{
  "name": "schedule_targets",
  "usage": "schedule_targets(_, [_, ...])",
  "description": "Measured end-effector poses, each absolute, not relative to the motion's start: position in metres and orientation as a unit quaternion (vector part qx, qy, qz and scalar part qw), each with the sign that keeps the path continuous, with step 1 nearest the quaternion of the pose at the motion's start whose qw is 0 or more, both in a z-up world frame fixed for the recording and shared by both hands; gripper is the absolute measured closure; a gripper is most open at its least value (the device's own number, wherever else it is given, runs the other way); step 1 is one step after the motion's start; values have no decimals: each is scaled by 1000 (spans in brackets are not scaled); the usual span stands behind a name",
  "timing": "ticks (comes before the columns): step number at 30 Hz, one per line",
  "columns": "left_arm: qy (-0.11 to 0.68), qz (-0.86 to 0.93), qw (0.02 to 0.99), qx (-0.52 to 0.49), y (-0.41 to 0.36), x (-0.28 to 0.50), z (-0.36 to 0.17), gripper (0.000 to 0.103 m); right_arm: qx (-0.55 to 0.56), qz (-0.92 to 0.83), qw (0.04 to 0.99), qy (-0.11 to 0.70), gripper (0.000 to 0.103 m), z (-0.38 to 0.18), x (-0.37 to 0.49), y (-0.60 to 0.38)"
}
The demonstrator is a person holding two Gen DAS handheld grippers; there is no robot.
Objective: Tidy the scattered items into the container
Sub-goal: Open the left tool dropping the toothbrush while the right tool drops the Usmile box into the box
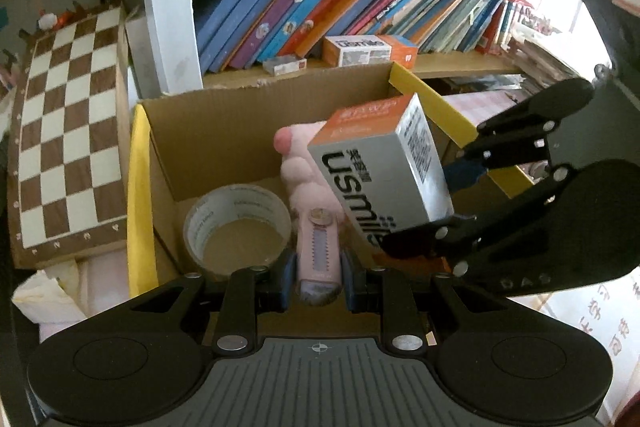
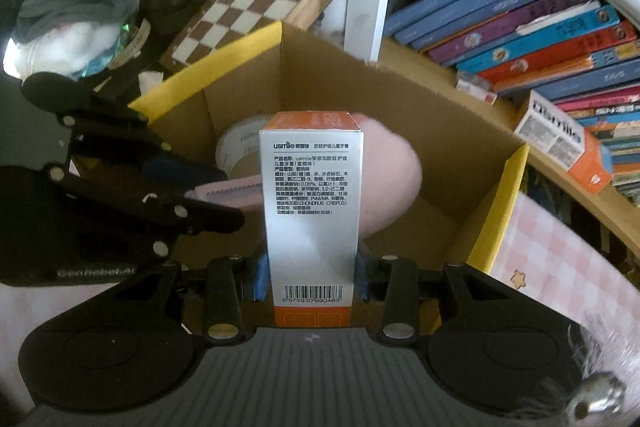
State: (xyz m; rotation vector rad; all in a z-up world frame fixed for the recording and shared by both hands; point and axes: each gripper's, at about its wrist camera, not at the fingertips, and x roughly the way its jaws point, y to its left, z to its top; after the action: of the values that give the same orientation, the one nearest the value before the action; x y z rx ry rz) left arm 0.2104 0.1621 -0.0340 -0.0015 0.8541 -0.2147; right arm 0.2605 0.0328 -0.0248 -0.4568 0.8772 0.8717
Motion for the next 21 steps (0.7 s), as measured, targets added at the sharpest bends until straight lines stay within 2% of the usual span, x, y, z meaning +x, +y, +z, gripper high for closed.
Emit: schedule_targets(21, [427,-106,898,-23,166,214,-36,78,-188,405,791,418,64,-22,266,29])
